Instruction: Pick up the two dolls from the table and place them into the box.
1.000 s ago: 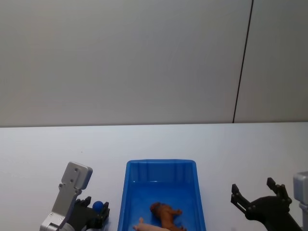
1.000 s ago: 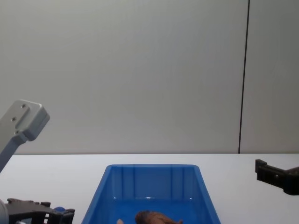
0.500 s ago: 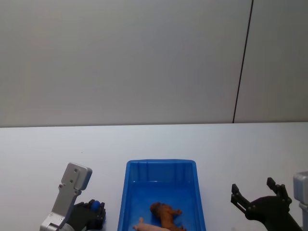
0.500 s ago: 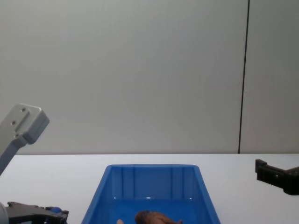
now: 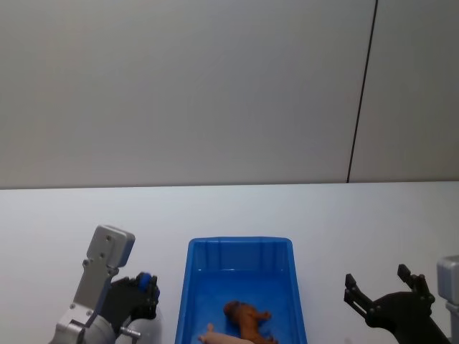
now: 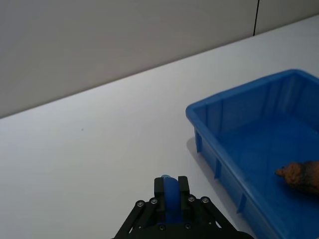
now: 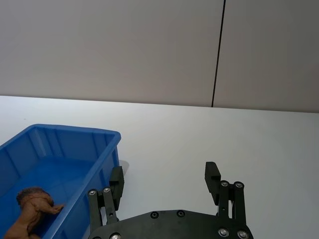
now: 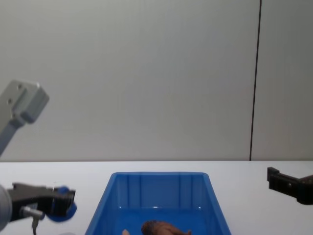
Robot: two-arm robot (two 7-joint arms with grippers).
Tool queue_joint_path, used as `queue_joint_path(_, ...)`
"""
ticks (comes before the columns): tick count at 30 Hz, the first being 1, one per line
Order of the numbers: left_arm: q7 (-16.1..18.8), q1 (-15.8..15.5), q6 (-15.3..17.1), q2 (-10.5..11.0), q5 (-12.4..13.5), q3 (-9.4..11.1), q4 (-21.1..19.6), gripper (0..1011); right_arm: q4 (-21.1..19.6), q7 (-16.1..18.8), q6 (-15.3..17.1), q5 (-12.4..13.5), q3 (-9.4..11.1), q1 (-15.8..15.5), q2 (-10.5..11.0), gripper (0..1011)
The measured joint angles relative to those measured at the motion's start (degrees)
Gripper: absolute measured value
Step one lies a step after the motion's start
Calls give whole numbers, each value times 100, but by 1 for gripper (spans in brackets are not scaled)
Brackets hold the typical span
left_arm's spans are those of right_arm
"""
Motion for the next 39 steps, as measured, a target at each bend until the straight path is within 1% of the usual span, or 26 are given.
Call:
queue_joint_path(6, -89, -19, -243, 24, 88, -40, -208, 132, 0, 0, 0, 0, 0, 0, 0, 1001)
queue_joint_path(7, -144, -32, -319, 29, 110, -50, -254, 124, 0, 0, 0, 0, 0, 0, 0, 1001)
queue_joint_path(13, -362, -81, -538, 36, 131, -76, -352, 103, 0, 0, 0, 0, 0, 0, 0, 1001)
queue_joint_path(18, -672, -150, -766, 28, 101, -95, -396, 103, 0, 0, 0, 0, 0, 0, 0, 1001)
queue_joint_path(27, -1332, -284, -1104, -35, -95, -102, -347, 107, 0, 0, 0, 0, 0, 0, 0, 1001)
queue_joint_path(28, -1367, -297, -1118, -43, -108, -102, -335, 134, 0, 0, 0, 0, 0, 0, 0, 1001)
queue_joint_path(29, -1447, -314, -1152, -52, -133, -102, -318, 134, 0, 0, 0, 0, 0, 0, 0, 1001)
queue_joint_path(31, -1621, -355, -1219, -76, -190, -96, -277, 193, 0, 0, 0, 0, 0, 0, 0, 1001)
queue_joint_path(32, -1760, -382, -1267, -94, -239, -90, -244, 236, 0, 0, 0, 0, 0, 0, 0, 1001)
queue_joint_path(34, -1883, -409, -1306, -113, -280, -85, -209, 272, 0, 0, 0, 0, 0, 0, 0, 1001)
queue_joint_path(35, -2004, -443, -1345, -135, -327, -77, -163, 327, 0, 0, 0, 0, 0, 0, 0, 1001)
queue_joint_path(36, -2066, -458, -1372, -146, -356, -72, -142, 351, 0, 0, 0, 0, 0, 0, 0, 1001)
queue_joint_path(37, -2154, -474, -1393, -156, -379, -68, -121, 410, 0, 0, 0, 0, 0, 0, 0, 1001)
queue_joint_path(39, -2342, -529, -1450, -194, -449, -54, -47, 430, 0, 0, 0, 0, 0, 0, 0, 1001)
